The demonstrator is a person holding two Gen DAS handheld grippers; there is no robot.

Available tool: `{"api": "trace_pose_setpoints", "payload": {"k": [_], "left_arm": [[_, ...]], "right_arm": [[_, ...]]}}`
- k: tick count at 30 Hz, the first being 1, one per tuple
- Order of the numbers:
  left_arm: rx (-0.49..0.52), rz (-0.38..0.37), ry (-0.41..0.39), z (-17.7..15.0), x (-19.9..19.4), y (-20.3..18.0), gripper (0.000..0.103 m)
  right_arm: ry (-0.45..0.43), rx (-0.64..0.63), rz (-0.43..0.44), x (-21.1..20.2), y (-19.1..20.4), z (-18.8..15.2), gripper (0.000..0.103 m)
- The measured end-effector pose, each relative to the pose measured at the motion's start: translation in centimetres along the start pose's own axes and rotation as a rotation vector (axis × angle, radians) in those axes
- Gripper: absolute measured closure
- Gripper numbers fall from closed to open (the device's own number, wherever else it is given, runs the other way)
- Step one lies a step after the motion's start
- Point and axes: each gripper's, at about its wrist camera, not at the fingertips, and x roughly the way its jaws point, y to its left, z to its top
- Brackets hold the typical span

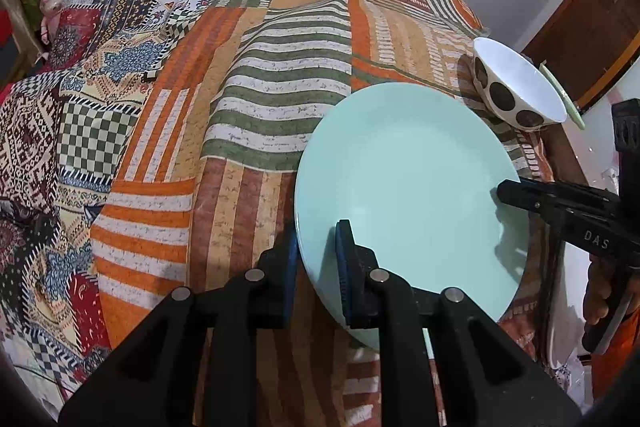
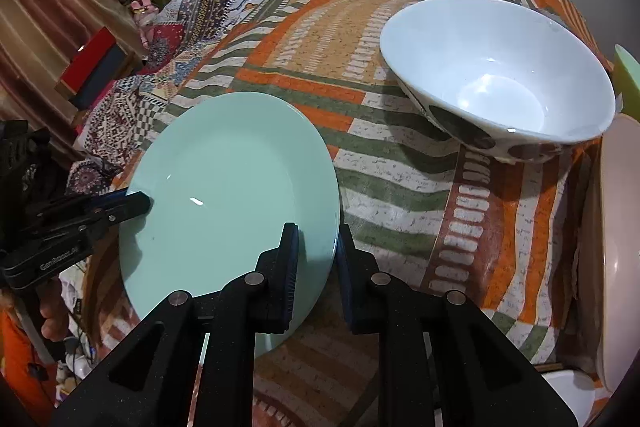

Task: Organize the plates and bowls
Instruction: 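Lift the mint-green plate and carry it toward the plate stack with both tools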

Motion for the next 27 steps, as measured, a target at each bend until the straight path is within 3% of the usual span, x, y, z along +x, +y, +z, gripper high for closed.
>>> {"api": "trace_pose_setpoints", "payload": {"k": [27], "left_arm": [[0.134,-0.024,-0.118,-4.1,-9.5,-10.3,0.087]], "right_arm": [[-0.213,0.058,-0.025,-11.5,-1.5,-5.9,0.087]]}}
